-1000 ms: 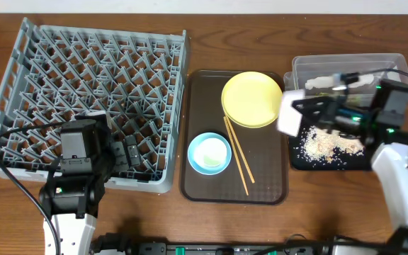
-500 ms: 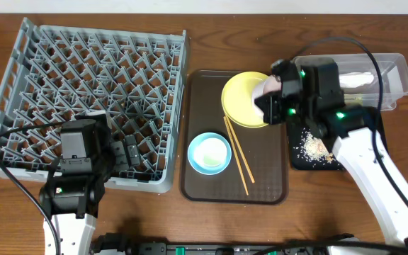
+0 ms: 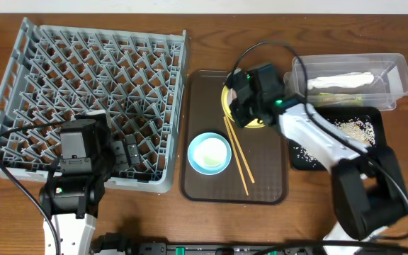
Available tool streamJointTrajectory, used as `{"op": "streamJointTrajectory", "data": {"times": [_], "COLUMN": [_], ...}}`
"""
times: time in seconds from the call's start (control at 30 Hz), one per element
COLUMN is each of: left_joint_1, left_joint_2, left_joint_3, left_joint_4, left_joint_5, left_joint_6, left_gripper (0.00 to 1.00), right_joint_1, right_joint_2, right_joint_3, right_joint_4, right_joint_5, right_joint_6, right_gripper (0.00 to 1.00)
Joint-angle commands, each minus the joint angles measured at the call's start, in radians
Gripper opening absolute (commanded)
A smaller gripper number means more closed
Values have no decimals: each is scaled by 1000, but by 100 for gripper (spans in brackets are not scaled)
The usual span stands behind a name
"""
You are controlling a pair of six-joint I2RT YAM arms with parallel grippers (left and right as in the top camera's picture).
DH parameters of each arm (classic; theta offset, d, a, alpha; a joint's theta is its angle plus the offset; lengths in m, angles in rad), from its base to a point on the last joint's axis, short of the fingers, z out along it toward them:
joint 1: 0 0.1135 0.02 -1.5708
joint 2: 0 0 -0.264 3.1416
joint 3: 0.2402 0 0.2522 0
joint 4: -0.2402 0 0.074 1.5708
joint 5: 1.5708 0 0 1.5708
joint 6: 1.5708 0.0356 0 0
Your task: Sort waste into correct bins and load items into the dishwasher
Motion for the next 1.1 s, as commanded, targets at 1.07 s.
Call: {"op": "streamJointTrajectory", "data": {"times": [1.07], "left_joint_1": [2], "left_joint_2": [2], "left_joint_3": [18], "left_joint_4": [-3], "left_joint_5": [-2], "left_joint_6": [-5], "left_gripper": [99], "right_joint_1": [180], "right_joint_2": [-35], "right_joint_3": [66], "right_joint_4": [-431], "right_joint_5": [-25], "right_joint_6": [67], "right_gripper": [19]}}
